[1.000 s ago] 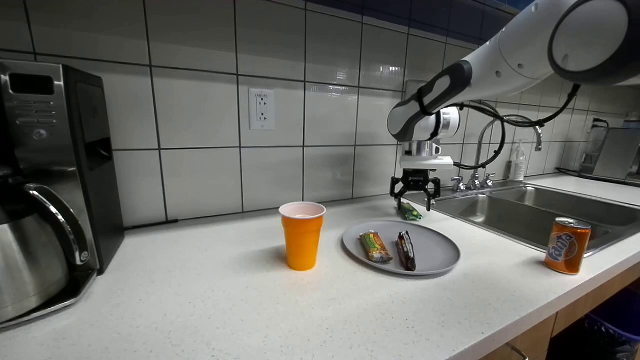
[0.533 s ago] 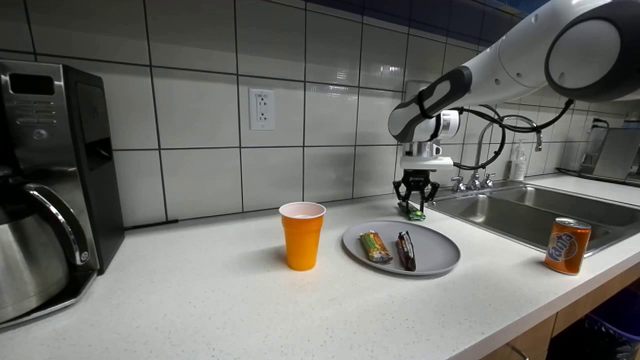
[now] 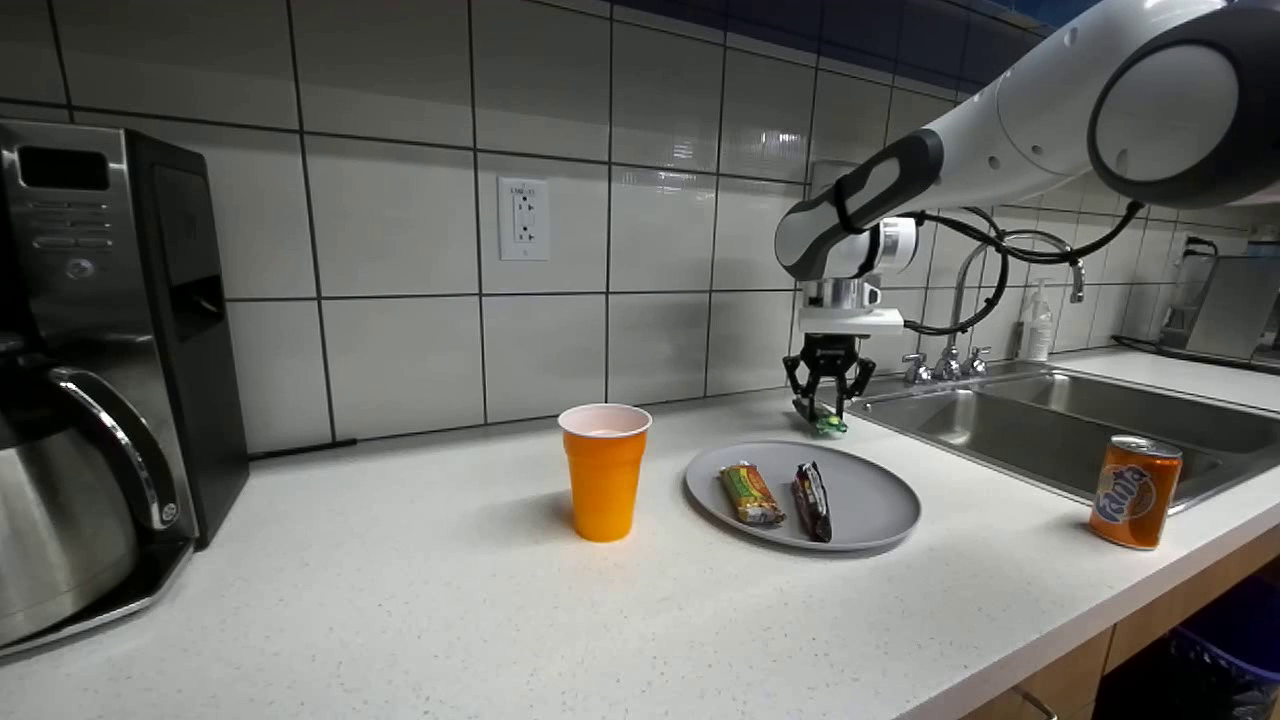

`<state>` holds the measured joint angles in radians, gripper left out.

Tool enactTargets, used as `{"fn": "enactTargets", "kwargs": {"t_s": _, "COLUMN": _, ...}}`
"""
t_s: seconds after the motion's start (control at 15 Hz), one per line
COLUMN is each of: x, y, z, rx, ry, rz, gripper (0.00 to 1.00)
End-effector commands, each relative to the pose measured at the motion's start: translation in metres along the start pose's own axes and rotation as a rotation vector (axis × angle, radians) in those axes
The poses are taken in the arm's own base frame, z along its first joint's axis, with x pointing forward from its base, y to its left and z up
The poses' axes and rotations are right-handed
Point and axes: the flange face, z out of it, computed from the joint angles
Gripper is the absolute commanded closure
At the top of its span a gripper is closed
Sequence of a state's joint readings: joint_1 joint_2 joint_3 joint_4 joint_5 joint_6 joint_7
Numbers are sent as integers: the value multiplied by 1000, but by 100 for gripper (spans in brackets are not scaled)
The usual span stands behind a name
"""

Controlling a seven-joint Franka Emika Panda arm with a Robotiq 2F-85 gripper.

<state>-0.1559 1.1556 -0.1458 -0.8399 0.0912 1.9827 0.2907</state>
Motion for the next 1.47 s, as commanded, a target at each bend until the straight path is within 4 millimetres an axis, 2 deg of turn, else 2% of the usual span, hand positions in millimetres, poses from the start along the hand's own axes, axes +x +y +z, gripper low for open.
{"fn": "enactTargets", "kwargs": {"t_s": 0.0, "x": 0, "y": -5, "z": -21, "rx": 12, "ry": 18, "rz": -6, "gripper": 83}}
{"fn": "enactTargets", "kwargs": {"t_s": 0.33, "x": -7, "y": -15, "z": -30, "rx": 17, "ry": 21, "rz": -31, "gripper": 83}}
{"fn": "enactTargets", "kwargs": {"t_s": 0.73, "x": -24, "y": -34, "z": -34, "rx": 20, "ry": 18, "rz": -51, "gripper": 83}}
{"fn": "enactTargets", "kwargs": {"t_s": 1.4, "x": -91, "y": -59, "z": -47, "rx": 34, "ry": 39, "rz": -77, "gripper": 83}}
